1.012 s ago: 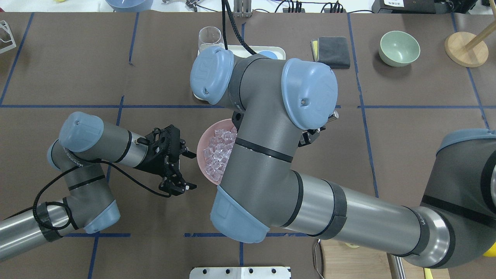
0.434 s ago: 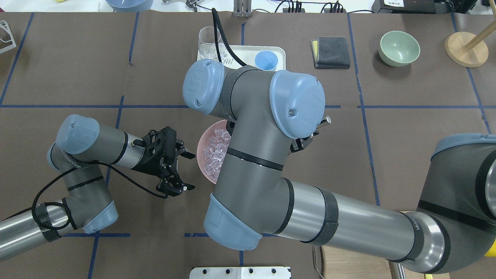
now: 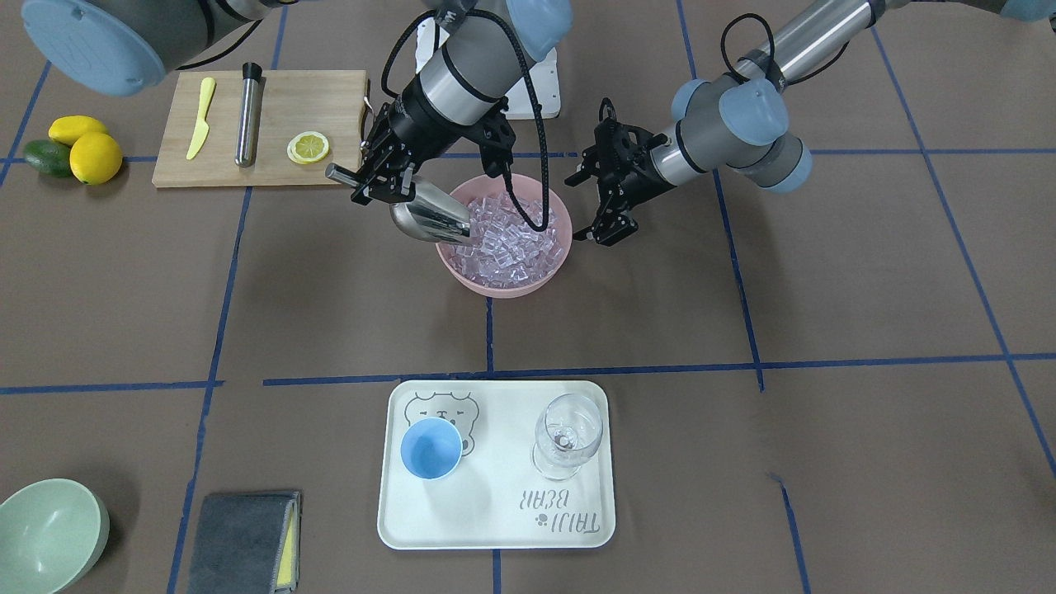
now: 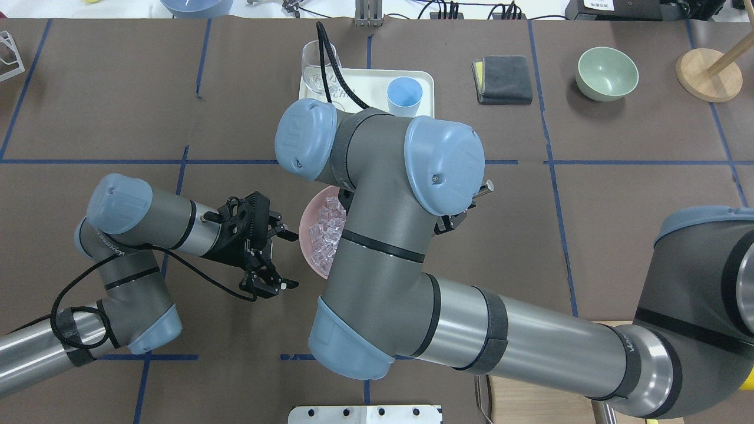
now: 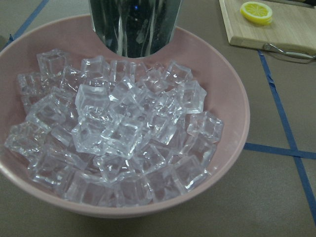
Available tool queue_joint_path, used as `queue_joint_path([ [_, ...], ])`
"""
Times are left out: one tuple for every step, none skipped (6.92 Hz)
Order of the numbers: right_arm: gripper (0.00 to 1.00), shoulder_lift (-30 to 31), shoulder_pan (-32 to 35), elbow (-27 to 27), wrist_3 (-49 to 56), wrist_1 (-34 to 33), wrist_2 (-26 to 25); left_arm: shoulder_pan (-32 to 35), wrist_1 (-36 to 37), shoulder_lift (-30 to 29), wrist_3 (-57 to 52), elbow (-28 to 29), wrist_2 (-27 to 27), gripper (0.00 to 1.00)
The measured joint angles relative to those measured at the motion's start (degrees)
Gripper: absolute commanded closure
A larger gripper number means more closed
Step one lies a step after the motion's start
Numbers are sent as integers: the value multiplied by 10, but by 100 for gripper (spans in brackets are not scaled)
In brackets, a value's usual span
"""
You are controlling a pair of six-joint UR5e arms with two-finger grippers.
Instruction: Put ice in cup with scoop
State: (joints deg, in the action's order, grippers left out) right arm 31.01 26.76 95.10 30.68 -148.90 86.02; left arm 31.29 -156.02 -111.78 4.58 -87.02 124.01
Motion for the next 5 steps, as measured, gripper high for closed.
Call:
queue_joint_path([
  [100,1,0,0,0,0,-1,0,0,-2,1,0,0,1],
  [100,1,0,-1,0,0,-4,-1,1,-4,4,0,0,1],
  [100,1,0,-1,0,0,-7,-1,3,-5,10,0,-2,1],
  [100,1,0,-1,0,0,-9,-1,4,-6,15,0,-16,1],
  [100,1,1,-1,0,-1,-9,-2,6,-6,16,0,-50,1],
])
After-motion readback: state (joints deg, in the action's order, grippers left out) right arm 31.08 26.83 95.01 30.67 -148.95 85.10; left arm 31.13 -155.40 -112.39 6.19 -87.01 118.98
